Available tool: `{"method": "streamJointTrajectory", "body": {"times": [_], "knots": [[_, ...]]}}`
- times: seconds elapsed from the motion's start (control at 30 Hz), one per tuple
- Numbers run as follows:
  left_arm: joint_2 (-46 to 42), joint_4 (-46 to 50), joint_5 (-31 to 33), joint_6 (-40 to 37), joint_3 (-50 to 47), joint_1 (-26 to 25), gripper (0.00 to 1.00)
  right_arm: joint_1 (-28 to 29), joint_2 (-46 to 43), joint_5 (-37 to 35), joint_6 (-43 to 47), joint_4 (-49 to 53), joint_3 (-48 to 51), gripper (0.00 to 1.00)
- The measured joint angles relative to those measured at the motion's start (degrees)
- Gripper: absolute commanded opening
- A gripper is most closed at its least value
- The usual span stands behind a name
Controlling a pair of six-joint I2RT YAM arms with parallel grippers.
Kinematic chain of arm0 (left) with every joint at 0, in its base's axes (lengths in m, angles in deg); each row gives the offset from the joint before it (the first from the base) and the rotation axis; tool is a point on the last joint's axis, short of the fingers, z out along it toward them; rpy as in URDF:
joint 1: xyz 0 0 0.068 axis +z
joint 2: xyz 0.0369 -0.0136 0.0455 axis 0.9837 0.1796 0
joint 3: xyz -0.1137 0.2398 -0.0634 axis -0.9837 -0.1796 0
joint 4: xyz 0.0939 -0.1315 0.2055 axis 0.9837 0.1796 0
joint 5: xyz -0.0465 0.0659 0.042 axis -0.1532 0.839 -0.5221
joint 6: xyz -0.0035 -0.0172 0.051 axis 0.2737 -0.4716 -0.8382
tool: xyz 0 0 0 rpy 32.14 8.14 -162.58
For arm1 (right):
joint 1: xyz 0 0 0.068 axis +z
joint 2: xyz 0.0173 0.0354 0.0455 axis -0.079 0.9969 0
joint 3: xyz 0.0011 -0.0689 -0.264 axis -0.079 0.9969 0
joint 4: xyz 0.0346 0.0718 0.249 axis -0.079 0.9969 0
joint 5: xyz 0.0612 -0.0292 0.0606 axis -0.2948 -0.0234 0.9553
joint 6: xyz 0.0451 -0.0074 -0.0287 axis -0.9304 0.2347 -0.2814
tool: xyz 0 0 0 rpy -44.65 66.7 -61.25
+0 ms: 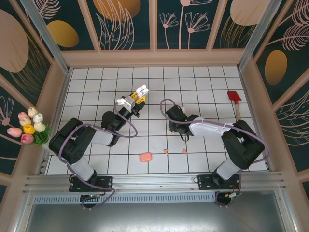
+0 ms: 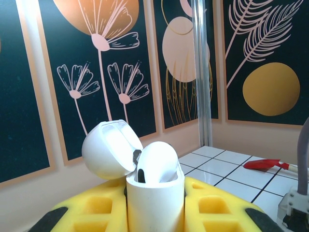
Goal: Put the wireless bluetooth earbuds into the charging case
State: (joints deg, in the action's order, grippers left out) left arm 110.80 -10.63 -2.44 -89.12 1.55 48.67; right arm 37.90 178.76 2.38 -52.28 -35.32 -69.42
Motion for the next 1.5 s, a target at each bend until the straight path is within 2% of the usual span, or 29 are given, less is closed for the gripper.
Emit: {"method": "streamJointTrajectory", "body": {"times": [0.4, 0.63, 0.87, 1.1, 1.5], "knots": [[-0.59, 0.0, -0.2, 0.0, 0.0, 0.0, 0.0, -0.94, -11.56, -4.07, 1.88, -0.98, -0.15, 0.28], [-1.05, -0.02, -1.31, 0.0, 0.07, 0.0, 0.0, -1.97, -15.3, -4.46, 5.2, -0.44, -7.32, 0.28], [-1.11, -0.02, -3.45, 0.04, 0.72, 0.0, 0.0, -2.4, -15.32, -3.87, 10.27, -0.22, -18.82, 0.29], [-1.11, -0.02, -5.7, 0.72, 2.4, 0.0, 0.0, -2.71, -12.41, -0.35, 13.9, -2.19, -28.46, 0.29], [-0.44, -0.02, -8.2, 2.69, 5.64, 0.0, 0.0, -2.71, -7.37, 6.69, 15.15, -5.9, -30.25, 0.29]]}}
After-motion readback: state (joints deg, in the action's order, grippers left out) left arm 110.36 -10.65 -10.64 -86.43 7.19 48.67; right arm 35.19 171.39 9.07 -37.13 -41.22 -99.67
